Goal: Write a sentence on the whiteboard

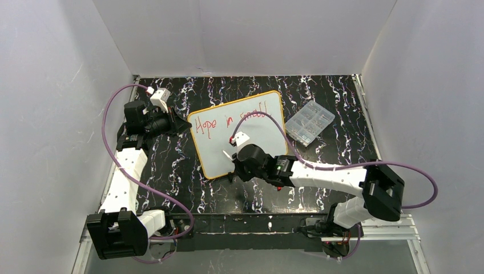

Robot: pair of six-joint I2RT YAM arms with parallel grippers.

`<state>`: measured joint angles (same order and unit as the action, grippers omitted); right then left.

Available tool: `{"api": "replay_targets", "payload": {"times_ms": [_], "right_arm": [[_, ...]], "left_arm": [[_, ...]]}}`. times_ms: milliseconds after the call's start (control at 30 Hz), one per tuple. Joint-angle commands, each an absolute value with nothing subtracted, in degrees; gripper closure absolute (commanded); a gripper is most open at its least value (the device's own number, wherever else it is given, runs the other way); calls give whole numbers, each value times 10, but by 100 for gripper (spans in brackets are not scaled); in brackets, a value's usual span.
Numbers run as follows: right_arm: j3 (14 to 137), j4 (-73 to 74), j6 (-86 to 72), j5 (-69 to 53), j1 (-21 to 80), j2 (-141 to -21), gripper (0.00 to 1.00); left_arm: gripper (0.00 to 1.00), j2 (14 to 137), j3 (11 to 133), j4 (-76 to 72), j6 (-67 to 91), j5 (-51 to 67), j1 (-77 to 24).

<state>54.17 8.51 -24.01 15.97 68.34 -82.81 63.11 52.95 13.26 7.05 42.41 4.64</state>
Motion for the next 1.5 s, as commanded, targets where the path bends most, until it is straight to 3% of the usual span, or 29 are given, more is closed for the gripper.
{"api": "replay_targets", "payload": {"times_ms": [0, 533, 967, 1467], "right_arm": [[584, 40, -234, 167, 686, -847, 99], [625, 57, -237, 201, 686, -897, 99], [642, 92, -236, 155, 687, -931, 99], [609, 127, -272, 186, 690, -902, 99]], "left_arm": [[100, 616, 526, 129, 67, 441, 39], [100, 615, 526, 129, 67, 443, 39], [100, 613, 526, 129, 68, 444, 39], [100, 611, 526, 129, 68, 444, 39]]}}
